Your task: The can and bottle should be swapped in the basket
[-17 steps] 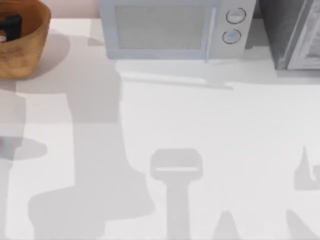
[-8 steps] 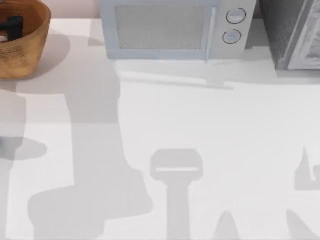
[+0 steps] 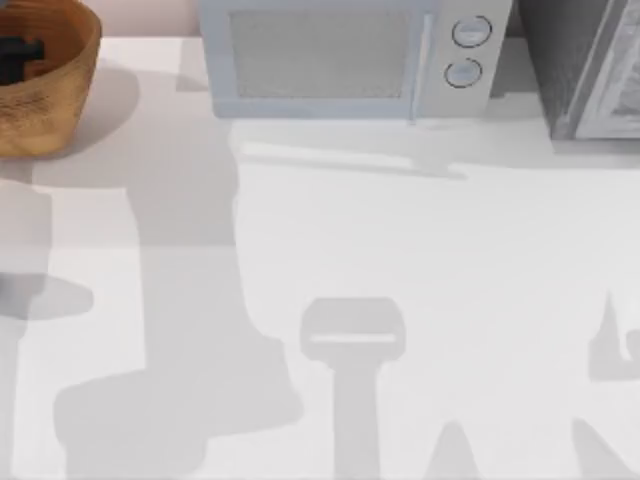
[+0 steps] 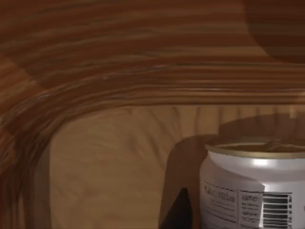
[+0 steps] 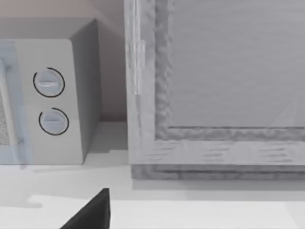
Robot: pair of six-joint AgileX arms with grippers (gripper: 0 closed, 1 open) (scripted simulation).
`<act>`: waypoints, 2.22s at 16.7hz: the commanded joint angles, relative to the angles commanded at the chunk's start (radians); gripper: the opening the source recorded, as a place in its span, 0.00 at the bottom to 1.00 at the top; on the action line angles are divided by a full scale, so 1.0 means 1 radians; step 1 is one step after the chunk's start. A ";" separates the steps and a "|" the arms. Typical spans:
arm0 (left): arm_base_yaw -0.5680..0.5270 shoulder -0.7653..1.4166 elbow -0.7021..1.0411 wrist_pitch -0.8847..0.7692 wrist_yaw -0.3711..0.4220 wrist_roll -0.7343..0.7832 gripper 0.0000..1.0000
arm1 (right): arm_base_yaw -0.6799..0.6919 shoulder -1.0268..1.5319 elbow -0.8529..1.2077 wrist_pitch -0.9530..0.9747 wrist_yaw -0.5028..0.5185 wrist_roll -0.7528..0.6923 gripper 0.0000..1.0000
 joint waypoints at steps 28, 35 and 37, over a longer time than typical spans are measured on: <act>-0.046 -0.894 -0.866 0.364 -0.106 -0.069 0.00 | 0.000 0.000 0.000 0.000 0.000 0.000 1.00; -0.109 -1.691 -1.655 0.729 -0.160 -0.097 0.00 | 0.000 0.000 0.000 0.000 0.000 0.000 1.00; -0.126 -1.915 -1.882 0.832 -0.172 -0.106 0.00 | 0.000 0.000 0.000 0.000 0.000 0.000 1.00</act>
